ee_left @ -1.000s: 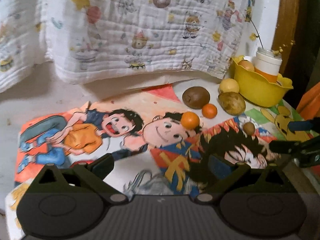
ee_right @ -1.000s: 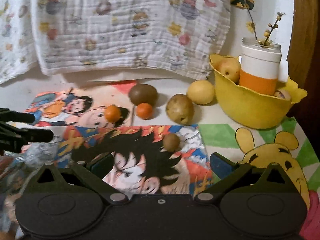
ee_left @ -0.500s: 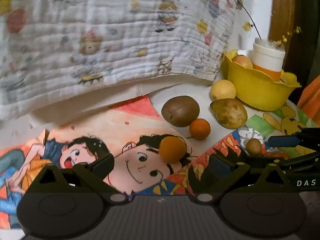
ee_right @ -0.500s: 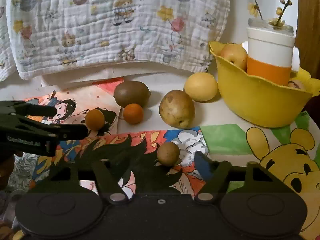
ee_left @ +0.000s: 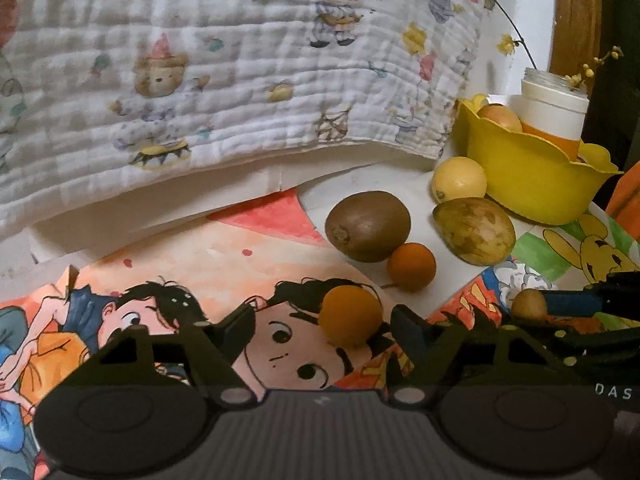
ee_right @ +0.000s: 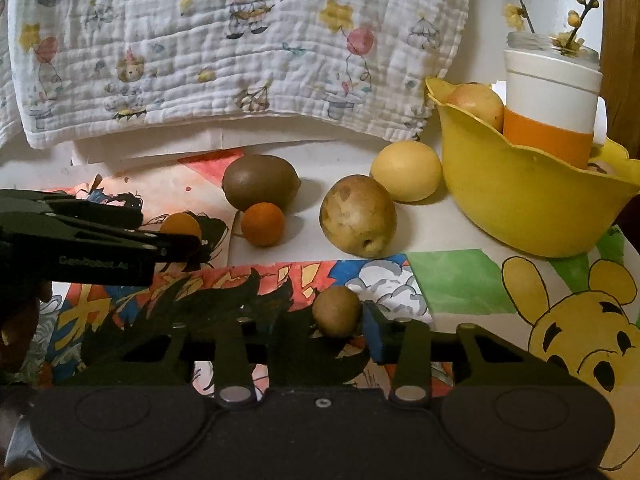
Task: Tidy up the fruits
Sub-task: 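Grasp the small brown fruit with the right tool while the left tool grasps a small orange, then carry the small brown fruit in the right tool while the left tool carries the orange over the tray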
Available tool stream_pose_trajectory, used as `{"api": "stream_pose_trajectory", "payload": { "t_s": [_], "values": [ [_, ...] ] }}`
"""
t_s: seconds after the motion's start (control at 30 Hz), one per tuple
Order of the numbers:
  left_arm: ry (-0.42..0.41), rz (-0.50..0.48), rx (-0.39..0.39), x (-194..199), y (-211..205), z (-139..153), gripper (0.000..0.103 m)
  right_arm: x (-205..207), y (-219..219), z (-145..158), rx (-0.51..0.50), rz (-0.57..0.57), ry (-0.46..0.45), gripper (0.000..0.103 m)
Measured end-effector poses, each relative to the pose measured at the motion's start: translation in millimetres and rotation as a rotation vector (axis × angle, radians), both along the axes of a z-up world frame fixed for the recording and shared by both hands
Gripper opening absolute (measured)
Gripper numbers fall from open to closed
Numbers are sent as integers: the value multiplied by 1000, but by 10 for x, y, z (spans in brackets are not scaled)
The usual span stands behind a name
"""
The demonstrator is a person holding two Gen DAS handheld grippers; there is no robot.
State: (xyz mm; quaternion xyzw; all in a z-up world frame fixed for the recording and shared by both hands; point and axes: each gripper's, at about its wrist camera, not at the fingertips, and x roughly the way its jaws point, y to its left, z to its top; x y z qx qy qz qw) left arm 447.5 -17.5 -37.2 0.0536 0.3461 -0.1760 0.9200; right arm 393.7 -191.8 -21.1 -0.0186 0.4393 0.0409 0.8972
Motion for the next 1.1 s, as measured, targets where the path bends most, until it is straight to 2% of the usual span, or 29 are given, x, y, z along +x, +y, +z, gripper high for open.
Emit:
{"api": "stream_pose_trajectory", "payload": {
  "t_s": [0.07,0.2,0.27,0.33,0.37,0.67,0.9,1.1],
  "values": [
    [-3,-13,9,16,-34,-10,72,12,-1,-6,-1,-4,1,41],
    [10,-37,22,37,-80,-43,58,14,6,-22,-1,-1,-6,41],
    [19,-36,19,42,-81,-61,53,7,14,-32,-4,1,-13,37],
    [11,-39,5,37,-78,-53,38,4,25,-33,-2,5,-14,32],
    [12,-42,-6,37,-76,-47,38,1,34,-32,-2,7,-14,28],
    [37,-57,-11,-112,-15,20,38,-68,93,11,-13,59,-18,28],
    [12,-77,-43,-395,47,204,38,-226,107,148,24,72,-38,28],
    [-22,-89,-35,-698,25,409,38,-442,120,355,49,97,-74,28]
  ]
}}
